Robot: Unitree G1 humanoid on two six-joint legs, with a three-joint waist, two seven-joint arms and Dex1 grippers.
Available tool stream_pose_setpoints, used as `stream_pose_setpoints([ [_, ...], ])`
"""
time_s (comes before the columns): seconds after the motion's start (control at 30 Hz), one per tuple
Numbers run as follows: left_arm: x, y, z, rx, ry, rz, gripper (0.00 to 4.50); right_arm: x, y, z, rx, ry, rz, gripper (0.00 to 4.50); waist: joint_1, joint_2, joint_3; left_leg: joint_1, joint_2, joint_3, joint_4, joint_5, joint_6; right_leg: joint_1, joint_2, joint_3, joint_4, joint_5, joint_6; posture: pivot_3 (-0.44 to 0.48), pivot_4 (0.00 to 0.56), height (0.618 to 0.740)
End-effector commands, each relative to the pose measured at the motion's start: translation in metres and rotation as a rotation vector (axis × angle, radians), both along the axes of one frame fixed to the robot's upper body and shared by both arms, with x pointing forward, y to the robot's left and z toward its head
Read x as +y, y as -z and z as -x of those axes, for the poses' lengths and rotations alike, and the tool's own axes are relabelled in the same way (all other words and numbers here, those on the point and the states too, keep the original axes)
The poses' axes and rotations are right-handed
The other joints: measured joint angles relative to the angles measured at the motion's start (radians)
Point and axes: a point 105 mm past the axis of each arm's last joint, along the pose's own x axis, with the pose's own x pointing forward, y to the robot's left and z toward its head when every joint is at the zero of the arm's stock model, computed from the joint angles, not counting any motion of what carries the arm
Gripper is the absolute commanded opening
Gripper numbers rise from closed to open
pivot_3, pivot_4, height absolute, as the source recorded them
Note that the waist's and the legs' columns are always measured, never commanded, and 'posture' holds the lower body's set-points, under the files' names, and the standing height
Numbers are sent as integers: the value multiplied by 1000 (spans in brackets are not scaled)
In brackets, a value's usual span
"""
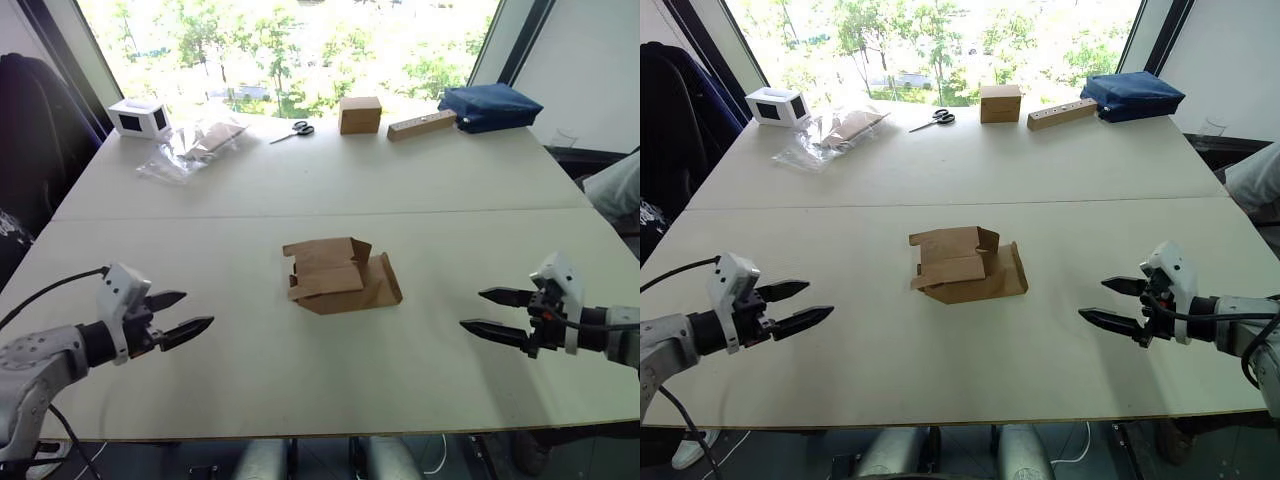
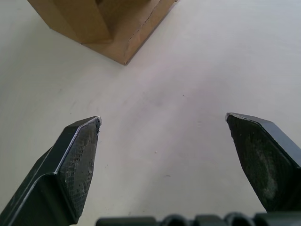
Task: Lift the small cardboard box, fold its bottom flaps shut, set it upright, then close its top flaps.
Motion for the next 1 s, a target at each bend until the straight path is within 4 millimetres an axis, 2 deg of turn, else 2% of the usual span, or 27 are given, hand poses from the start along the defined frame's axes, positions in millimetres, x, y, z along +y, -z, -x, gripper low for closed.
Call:
stream_pose_setpoints([
  [0.03, 2, -10, -1, -27, 9, -3, 4377, 1, -9, -1, -44, -3, 1, 4489, 0, 0, 0, 0, 0, 0, 0, 0, 0, 0, 0, 0, 0, 0, 0, 0, 150, 740],
  [0.2, 1, -10, -2, -41, 16, -25, 4377, 1, -8, -3, -54, 9, 24, 4489, 0, 0, 0, 0, 0, 0, 0, 0, 0, 0, 0, 0, 0, 0, 0, 0, 150, 740],
  [0.67, -9, -17, -7, 28, 40, 102, 4377, 4, -17, -4, -118, 19, 10, 4489, 0, 0, 0, 0, 0, 0, 0, 0, 0, 0, 0, 0, 0, 0, 0, 0, 150, 740],
  [0.73, -6, -16, -14, 33, 5, 94, 4377, 3, -18, -4, -133, 24, 28, 4489, 0, 0, 0, 0, 0, 0, 0, 0, 0, 0, 0, 0, 0, 0, 0, 0, 150, 740],
  [0.93, -21, -29, -25, 129, 44, 231, 4377, 8, -27, -2, -172, 13, 43, 4489, 1, 0, 0, 0, 0, 0, 0, 0, 0, 0, 0, 0, 0, 0, 0, 0, 150, 740],
  [1.0, -31, -35, -31, 152, 64, 294, 4377, 16, -33, -1, -189, -17, 51, 4489, 0, 0, 0, 0, 0, 0, 0, 0, 0, 0, 0, 0, 0, 0, 0, 0, 150, 740],
])
